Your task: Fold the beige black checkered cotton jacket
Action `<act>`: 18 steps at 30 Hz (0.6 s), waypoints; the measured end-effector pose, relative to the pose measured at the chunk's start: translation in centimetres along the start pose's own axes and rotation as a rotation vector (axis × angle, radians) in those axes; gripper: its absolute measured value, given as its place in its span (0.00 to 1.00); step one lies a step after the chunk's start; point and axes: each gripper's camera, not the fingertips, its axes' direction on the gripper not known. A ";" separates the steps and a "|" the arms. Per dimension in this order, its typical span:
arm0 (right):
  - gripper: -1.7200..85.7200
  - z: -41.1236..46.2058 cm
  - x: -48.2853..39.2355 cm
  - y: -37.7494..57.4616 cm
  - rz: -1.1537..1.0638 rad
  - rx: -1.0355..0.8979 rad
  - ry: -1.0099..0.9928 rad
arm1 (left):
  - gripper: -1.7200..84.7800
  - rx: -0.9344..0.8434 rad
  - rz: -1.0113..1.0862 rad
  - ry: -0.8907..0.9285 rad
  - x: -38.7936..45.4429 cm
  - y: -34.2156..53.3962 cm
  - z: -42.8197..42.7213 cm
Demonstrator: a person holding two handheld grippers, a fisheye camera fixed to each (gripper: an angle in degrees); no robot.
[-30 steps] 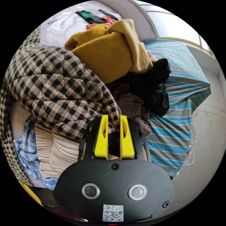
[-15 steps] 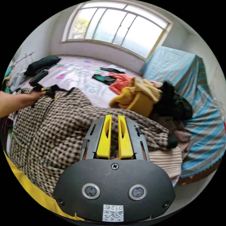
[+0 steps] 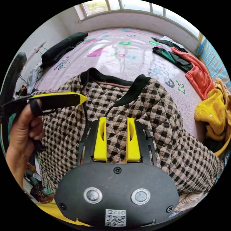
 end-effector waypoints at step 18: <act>0.03 -1.2 15.9 2.9 0.124 0.189 -0.466 | 0.06 -0.135 0.026 0.127 -4.0 -4.4 2.5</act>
